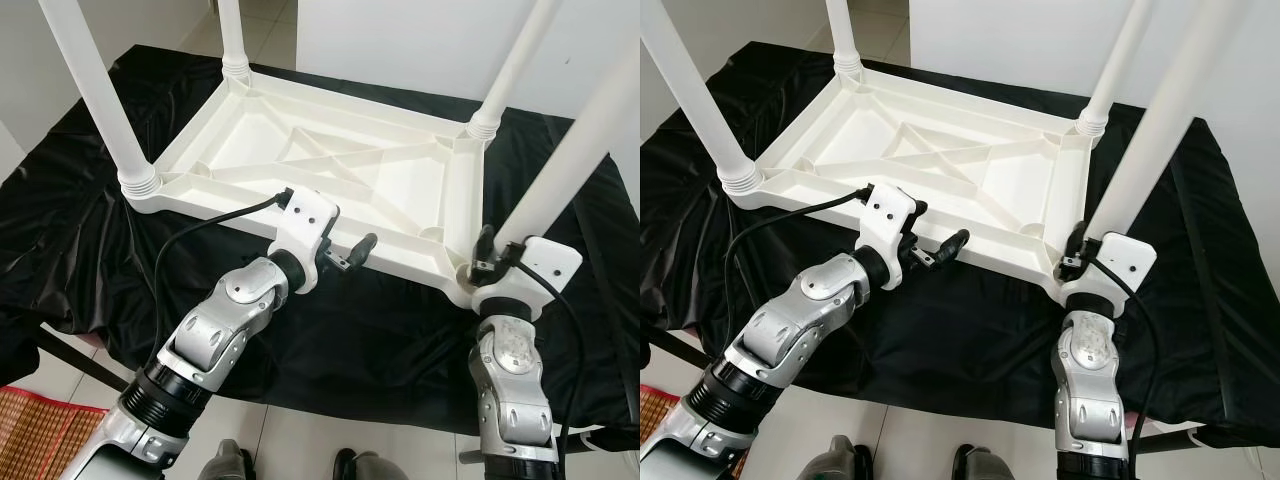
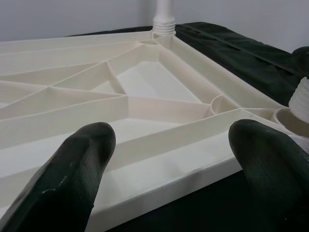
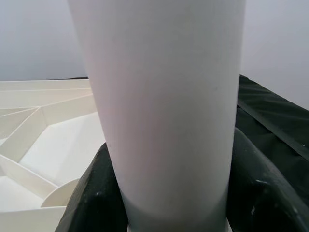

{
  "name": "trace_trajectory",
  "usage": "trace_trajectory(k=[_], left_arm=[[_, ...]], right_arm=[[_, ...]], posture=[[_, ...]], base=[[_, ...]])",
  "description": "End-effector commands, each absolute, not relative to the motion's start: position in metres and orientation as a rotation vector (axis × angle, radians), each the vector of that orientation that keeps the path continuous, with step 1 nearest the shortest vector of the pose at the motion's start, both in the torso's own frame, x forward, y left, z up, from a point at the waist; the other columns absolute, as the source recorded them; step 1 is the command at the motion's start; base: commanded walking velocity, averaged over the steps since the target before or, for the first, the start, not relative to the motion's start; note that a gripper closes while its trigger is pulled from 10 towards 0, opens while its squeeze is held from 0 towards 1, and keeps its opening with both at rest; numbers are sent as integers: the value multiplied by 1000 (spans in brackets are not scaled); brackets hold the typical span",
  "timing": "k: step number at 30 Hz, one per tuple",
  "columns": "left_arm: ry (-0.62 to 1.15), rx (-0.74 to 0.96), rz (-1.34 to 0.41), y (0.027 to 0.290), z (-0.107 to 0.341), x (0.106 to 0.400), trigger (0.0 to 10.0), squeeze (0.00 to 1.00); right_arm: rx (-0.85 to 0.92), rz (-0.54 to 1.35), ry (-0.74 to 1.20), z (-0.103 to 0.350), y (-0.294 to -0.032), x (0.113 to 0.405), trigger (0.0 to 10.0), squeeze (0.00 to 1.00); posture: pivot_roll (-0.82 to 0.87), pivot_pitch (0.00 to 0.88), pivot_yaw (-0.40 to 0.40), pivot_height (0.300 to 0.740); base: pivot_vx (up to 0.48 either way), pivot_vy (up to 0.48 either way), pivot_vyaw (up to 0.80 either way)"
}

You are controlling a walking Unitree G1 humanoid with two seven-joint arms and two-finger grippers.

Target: Building children table

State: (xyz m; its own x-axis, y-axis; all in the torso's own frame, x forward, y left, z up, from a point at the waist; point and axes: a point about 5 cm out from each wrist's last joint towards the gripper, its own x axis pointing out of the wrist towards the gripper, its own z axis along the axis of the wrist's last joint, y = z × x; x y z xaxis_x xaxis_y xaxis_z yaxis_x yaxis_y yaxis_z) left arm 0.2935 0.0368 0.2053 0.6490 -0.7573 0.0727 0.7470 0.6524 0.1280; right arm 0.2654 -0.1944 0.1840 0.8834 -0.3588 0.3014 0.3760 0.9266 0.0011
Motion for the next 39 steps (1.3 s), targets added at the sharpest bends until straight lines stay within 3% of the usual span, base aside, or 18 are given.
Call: trace_trajectory(k=[1,18,39], left_arm=[[-121,136,-1227,25,201,274,10000,0],[-132,145,-1247,23,197,268,10000,0],[-131,127,-1242,25,199,267,10000,0]], right_arm=[[-50,-395,-297,181,-197,263,10000,0],[-26,-293,-258,169,-191,272,10000,0],[-141,-166,-228,151,-194,266,10000,0]], posture=[[39,145,-22,740],[38,148,-29,740],[42,156,-30,740]], base=[[0,0,0],[0,0,0],[0,0,0]])
